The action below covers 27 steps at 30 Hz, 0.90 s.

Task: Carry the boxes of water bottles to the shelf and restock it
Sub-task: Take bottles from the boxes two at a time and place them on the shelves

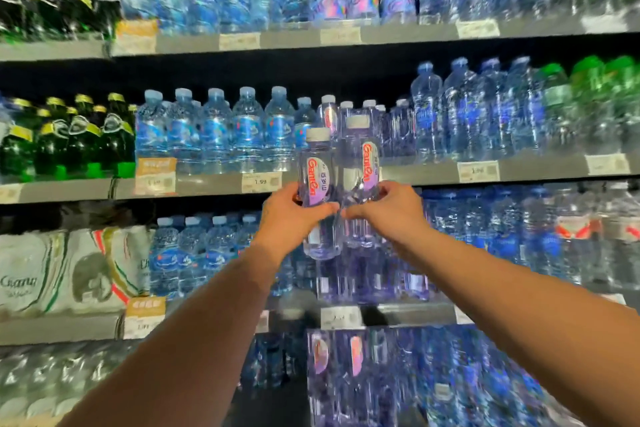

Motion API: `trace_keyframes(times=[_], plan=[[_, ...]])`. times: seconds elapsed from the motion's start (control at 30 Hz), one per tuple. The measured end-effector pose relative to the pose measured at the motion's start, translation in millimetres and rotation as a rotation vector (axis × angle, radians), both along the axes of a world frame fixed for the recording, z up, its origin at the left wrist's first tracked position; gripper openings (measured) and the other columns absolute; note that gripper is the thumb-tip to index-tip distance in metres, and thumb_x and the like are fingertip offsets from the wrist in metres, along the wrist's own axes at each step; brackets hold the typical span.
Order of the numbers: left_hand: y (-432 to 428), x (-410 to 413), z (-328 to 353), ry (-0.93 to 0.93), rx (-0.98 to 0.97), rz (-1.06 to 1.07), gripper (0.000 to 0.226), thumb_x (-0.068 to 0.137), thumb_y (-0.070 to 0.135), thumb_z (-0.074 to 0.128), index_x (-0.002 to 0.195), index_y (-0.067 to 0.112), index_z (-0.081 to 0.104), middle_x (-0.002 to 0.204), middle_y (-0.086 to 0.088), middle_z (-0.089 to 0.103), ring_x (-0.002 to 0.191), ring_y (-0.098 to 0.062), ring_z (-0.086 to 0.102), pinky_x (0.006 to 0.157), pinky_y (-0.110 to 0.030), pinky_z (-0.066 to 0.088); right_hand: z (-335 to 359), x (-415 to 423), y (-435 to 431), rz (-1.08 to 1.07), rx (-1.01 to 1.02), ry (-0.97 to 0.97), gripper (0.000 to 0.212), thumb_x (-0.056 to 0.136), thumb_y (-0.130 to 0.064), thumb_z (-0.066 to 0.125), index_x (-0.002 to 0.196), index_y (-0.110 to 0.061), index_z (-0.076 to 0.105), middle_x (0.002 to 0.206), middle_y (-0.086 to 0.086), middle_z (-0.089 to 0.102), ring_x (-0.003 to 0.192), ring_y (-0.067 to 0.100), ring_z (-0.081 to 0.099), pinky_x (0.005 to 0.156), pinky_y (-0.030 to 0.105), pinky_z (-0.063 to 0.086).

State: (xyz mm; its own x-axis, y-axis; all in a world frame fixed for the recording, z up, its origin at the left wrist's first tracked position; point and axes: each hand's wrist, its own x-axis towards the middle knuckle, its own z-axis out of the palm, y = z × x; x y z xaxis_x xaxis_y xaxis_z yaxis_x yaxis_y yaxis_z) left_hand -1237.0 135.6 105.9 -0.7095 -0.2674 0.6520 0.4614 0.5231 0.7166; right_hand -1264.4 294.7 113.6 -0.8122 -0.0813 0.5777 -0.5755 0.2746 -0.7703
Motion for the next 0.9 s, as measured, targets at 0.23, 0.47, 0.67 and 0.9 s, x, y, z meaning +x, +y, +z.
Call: trace_keyframes(times=[0.23, 0.47, 0.67, 0.9], plan=[[42, -62, 67, 0.169, -0.047, 0.175, 0.050, 0.070, 0.033, 0.082, 0.112, 0.014, 0.063, 0.099, 0.005, 0.065, 0.090, -0.012, 0.061, 0.080, -0.024, 0.048, 65, -76, 34, 0.032, -0.047, 0.142, 0.041, 0.060, -0.026, 0.088, 0.065, -0.021, 0.048, 0.065, -0.004, 0.052, 0.062, 0.016, 0.049, 0.060, 0.032, 0.044], [53, -117, 113, 0.309, -0.031, 0.232, 0.054, 0.069, 0.027, 0.083, 0.117, 0.013, 0.062, 0.098, 0.003, 0.066, 0.086, -0.008, 0.061, 0.082, -0.024, 0.051, 115, -132, 41, 0.053, -0.035, 0.246, 0.048, 0.061, -0.027, 0.088, 0.060, -0.021, 0.040, 0.060, -0.007, 0.043, 0.054, 0.009, 0.040, 0.048, 0.023, 0.028], [46, -157, 128, 0.309, -0.044, 0.207, 0.033, 0.073, 0.019, 0.081, 0.099, 0.016, 0.061, 0.078, 0.014, 0.059, 0.065, 0.006, 0.051, 0.056, 0.000, 0.039, 126, -170, 34, 0.037, -0.035, 0.252, 0.039, 0.062, -0.029, 0.088, 0.081, -0.015, 0.056, 0.078, -0.004, 0.056, 0.070, 0.013, 0.053, 0.060, 0.025, 0.039], [38, -193, 130, 0.226, -0.030, 0.176, 0.037, 0.075, 0.018, 0.079, 0.108, 0.010, 0.065, 0.088, 0.001, 0.065, 0.075, -0.010, 0.061, 0.068, -0.018, 0.049, 119, -208, 23, -0.049, 0.108, 0.156, 0.044, 0.059, -0.035, 0.090, 0.068, -0.019, 0.050, 0.064, -0.005, 0.049, 0.063, 0.015, 0.051, 0.053, 0.027, 0.040]])
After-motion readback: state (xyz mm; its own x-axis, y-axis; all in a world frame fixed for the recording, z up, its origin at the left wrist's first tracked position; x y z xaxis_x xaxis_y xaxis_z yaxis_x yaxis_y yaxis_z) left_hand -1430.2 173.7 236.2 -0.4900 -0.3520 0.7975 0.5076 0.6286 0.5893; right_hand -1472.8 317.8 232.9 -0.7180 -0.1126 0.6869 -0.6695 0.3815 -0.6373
